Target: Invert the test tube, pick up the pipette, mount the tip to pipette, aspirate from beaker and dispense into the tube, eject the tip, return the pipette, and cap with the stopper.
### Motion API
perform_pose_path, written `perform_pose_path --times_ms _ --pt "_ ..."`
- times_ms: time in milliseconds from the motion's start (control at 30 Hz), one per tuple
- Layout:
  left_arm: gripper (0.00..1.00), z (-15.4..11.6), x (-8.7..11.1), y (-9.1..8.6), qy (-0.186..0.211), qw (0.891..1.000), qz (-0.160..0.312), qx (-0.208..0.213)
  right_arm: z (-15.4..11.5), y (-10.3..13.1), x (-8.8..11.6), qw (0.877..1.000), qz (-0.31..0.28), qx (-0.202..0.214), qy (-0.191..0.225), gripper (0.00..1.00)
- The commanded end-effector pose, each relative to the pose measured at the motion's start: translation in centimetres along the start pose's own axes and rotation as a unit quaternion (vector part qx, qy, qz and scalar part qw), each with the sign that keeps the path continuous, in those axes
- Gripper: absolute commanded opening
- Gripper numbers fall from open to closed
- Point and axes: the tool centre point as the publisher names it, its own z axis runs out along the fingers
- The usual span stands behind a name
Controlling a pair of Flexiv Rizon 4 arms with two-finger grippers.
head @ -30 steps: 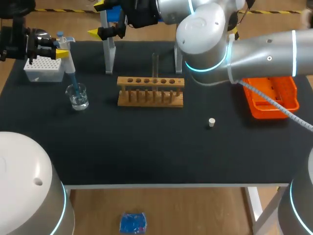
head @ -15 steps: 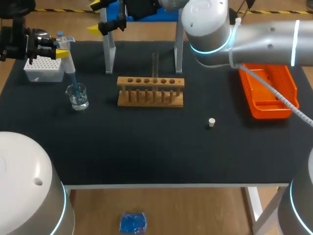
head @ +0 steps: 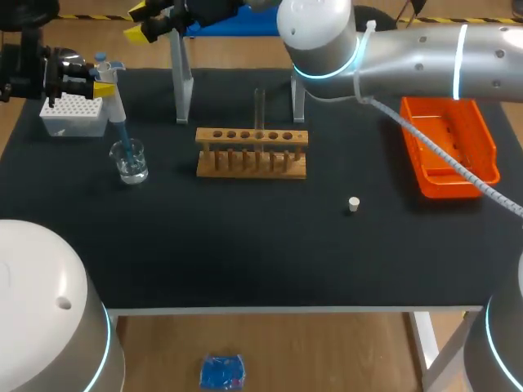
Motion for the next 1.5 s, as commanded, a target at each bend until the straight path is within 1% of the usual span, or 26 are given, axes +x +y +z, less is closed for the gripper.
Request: perform_pose_path --times_ms 33,200,367,533,667,800,1067,1267,1500 --pt "0.0 0.0 -0.1 0.0 0.001 1.0 0.001 0.0 1.3 0.2 -0.2 1.0 0.004 -0.007 0.005 0.0" --pt "0.0 0.0 -0.1 0.0 0.001 1.0 0.001 0.0 2.8 0.0 -0.1 1.0 0.009 -0.014 0.015 0.0" --pt "0.0 0.0 -0.1 0.0 0.001 1.0 0.001 0.0 4.1 -0.2 -0.4 1.0 0.017 -0.013 0.02 0.0" --pt "0.0 0.0 -0.1 0.0 0.001 1.0 0.001 0.0 5.2 0.3 -0.5 0.999 0.021 -0.012 0.025 0.0" --pt "0.0 0.0 -0.1 0.0 0.001 1.0 0.001 0.0 5.6 0.9 -0.4 0.999 0.025 -0.012 0.027 0.0" --pt "0.0 0.0 -0.1 0.0 0.001 1.0 0.001 0.0 6.0 1.1 -0.2 0.999 0.04 -0.008 0.025 0.0" --pt "0.0 0.0 -0.1 0.0 0.001 1.0 0.001 0.0 6.4 0.3 0.4 0.998 0.054 -0.008 0.023 0.0" --pt "0.0 0.0 -0.1 0.0 0.001 1.0 0.001 0.0 6.5 -0.3 0.3 0.999 0.036 0.003 0.017 0.0" --pt "0.0 0.0 -0.1 0.0 0.001 1.0 0.001 0.0 6.6 -0.8 0.1 0.999 0.03 0.003 0.017 0.0"
